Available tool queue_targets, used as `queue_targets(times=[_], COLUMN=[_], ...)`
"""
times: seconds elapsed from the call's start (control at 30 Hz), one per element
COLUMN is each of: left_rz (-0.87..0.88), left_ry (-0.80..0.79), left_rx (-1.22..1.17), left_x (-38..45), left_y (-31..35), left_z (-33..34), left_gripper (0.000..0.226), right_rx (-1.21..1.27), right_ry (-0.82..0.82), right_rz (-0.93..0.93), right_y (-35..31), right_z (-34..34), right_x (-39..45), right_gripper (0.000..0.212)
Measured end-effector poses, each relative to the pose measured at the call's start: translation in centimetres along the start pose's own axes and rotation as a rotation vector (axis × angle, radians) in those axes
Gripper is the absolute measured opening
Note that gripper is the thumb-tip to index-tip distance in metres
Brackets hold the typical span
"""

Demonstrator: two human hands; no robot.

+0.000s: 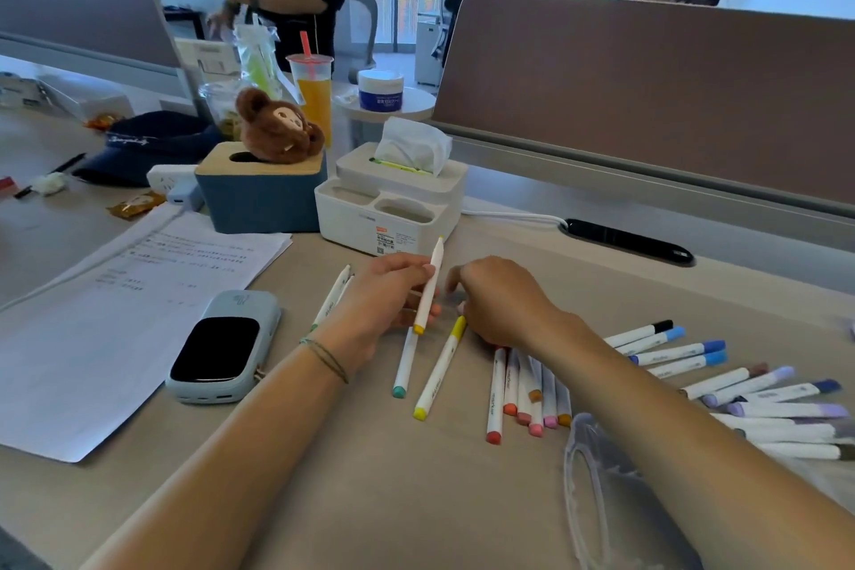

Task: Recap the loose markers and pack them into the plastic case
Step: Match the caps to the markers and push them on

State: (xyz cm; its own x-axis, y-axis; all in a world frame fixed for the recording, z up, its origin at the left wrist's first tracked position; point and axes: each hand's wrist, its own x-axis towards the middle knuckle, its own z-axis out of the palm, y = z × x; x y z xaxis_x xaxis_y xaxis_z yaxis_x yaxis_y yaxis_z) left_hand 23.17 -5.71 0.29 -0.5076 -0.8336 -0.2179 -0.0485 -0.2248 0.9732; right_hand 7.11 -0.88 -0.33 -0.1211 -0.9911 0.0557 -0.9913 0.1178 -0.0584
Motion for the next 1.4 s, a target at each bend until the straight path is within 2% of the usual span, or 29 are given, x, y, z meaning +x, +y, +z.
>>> queue_targets(times=[0.1,0.23,0.37,0.53,0.7,0.97,1.13,1.4], left_rz=[-0.007,-0.011,0.07,0.18,0.216,0.219,0.214,0.242], left_ry=[-0.026,-0.108,-0.192,-0.2,-0.196,-0.192,-0.194,-0.164], left_rx=[0.009,0.038,0.096,0.18,0.253,0.267,0.258,0.249], left_x=[-0.5,-1.5,-2.4,-3.4,-3.6,-3.5,-3.6,-3.7], left_y=[0.0,0.1,0.1,0.3,0.3,0.1,0.1,0.1], left_z=[0.4,1.6,2.7,3.6,3.8,3.8,3.8,3.8], left_gripper=[0.018,0.018,0.017,0.019,0.021,0.023,0.023,0.019], right_rx=[0.087,0.549,0.978,1.256,1.295,1.149,1.136,1.083], right_ry=[0.011,0.155,0.27,0.45,0.595,0.655,0.776,0.65], right_rz=[0.039,0.172,0.313,0.426,0.42,0.375,0.38,0.254], right_y=[0.6,2.1,2.9,3.5,3.5,3.0,2.8,2.0], right_z=[-0.7,-3.0,-4.9,-5.0,-4.7,-4.1,-4.1,-3.6], right_x=[-0.8,-4.2,-7.3,-8.1,-7.9,-7.5,-7.5,-7.5], right_gripper=[0.03,0.021,0.019,0.009,0.005,0.004,0.005,0.008])
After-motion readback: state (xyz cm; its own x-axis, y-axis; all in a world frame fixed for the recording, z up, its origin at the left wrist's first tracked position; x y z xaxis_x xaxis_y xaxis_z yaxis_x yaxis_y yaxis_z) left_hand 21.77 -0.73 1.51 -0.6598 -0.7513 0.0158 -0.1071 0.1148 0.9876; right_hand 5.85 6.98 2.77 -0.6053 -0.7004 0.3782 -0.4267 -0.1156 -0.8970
